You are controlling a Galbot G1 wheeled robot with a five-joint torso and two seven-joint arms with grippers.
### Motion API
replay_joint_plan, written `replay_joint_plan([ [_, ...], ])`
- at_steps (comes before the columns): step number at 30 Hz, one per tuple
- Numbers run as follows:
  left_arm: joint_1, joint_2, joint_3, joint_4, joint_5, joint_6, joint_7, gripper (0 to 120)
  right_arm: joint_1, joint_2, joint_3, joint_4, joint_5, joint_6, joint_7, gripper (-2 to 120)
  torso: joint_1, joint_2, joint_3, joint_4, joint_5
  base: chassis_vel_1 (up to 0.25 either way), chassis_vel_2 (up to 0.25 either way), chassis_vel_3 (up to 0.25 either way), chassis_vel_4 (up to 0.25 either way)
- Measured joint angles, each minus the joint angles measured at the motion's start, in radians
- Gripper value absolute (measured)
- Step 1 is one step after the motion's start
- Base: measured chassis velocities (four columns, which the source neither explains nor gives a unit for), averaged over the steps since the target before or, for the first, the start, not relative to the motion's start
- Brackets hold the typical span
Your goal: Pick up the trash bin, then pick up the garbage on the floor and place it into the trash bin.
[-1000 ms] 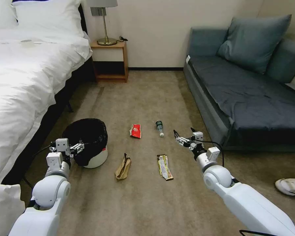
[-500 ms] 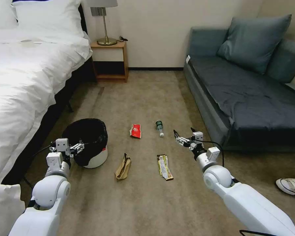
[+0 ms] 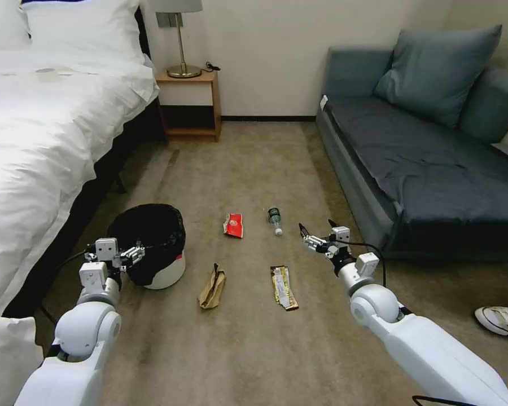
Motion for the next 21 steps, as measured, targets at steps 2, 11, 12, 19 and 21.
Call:
replay_joint_plan([
  [2, 0.033, -0.015, -0.052, -0.045, -0.017, -0.028, 0.008, 100, -0.041, 0.012, 0.039, 0.046, -0.012, -0.024, 0.02, 100, 0.0, 0.0, 0.0, 0.0003, 0.0001, 0.0, 0.0, 0.0, 0.0],
  [11, 0.171, -0.077, -0.276, -0.236, -0.089, -0.142, 0.044, 100, -0.24, 0.065, 0.23, 0.267, -0.072, -0.14, 0.118, 100, 0.0, 0.0, 0.0, 0.0001, -0.0001, 0.0, 0.0, 0.0, 0.0],
  [12, 0.206, -0.093, -0.333, -0.284, -0.107, -0.171, 0.054, 100, -0.288, 0.079, 0.276, 0.319, -0.085, -0.169, 0.141, 100, 0.0, 0.0, 0.0, 0.0001, 0.0, 0.0, 0.0, 0.0, 0.0],
  [19, 0.213, -0.117, -0.37, -0.28, -0.132, -0.221, 0.047, 100, -0.411, 0.133, 0.383, 0.423, -0.162, -0.202, 0.192, 100, 0.0, 0.0, 0.0, -0.0004, 0.0007, 0.0, 0.0, 0.0, 0.0],
  [21, 0.21, -0.117, -0.37, -0.272, -0.132, -0.223, 0.047, 100, -0.412, 0.138, 0.381, 0.414, -0.17, -0.195, 0.189, 100, 0.0, 0.0, 0.0, 0.0, 0.0006, 0.0, 0.0, 0.0, 0.0],
])
